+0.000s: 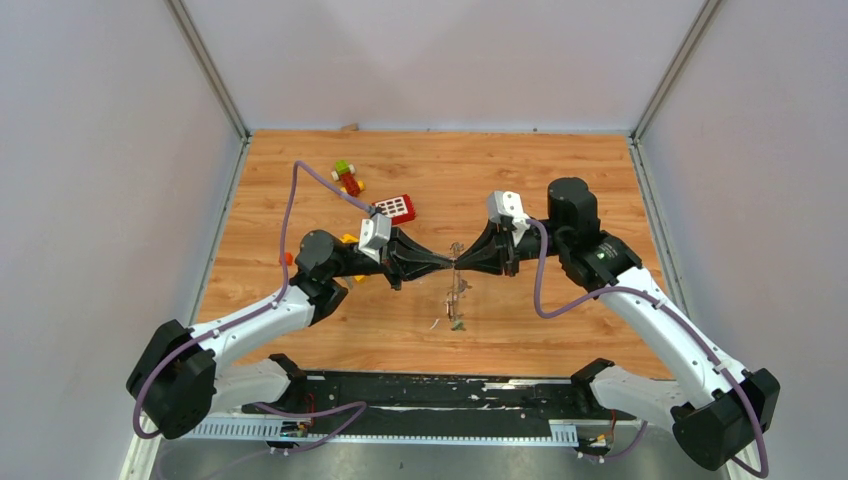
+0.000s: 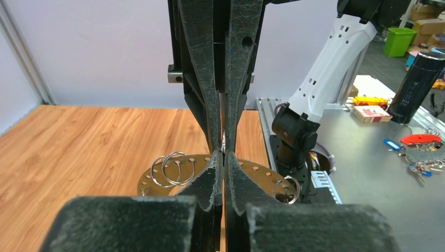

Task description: Put the keys on the keyring

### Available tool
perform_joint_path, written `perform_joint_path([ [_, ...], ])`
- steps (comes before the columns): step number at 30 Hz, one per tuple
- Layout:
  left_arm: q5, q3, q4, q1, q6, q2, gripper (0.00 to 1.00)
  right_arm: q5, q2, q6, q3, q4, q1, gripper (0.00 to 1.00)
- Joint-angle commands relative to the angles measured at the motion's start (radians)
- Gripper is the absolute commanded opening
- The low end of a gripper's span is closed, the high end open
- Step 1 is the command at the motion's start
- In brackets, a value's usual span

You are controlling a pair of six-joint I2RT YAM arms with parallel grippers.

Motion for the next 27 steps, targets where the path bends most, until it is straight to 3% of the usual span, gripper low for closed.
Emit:
perform_joint_path([
  [1,-0.004,0.001,0.023,-0.008,0.023,-0.004,0.0,0.004,-0.018,-0.019,0.044,0.014,0.011,0.07],
  [5,-0.004,0.001,0.013,-0.008,0.032,-0.002,0.0,0.017,-0.017,-0.015,0.049,0.013,0.011,0.0],
  [11,-0.016,0.009,-0.054,-0.008,0.096,-0.017,0.01,0.084,-0.013,-0.044,0.077,-0.05,0.013,0.0],
  [14,-0.013,0.035,-0.152,-0.008,0.168,-0.039,0.19,0.156,0.001,-0.128,0.129,-0.18,0.028,0.0],
  [17,-0.021,0.093,-0.33,-0.007,0.283,-0.068,0.41,0.249,0.031,-0.212,0.205,-0.333,0.051,0.0],
  [19,-0.037,0.14,-0.462,-0.008,0.367,-0.079,0.5,0.316,0.06,-0.263,0.264,-0.438,0.077,0.0],
  [23,-0.059,0.217,-0.655,-0.008,0.509,-0.096,0.64,0.471,0.106,-0.312,0.339,-0.573,0.145,0.0],
  [27,-0.057,0.258,-0.74,-0.008,0.57,-0.101,0.64,0.577,0.126,-0.316,0.37,-0.625,0.202,0.0],
])
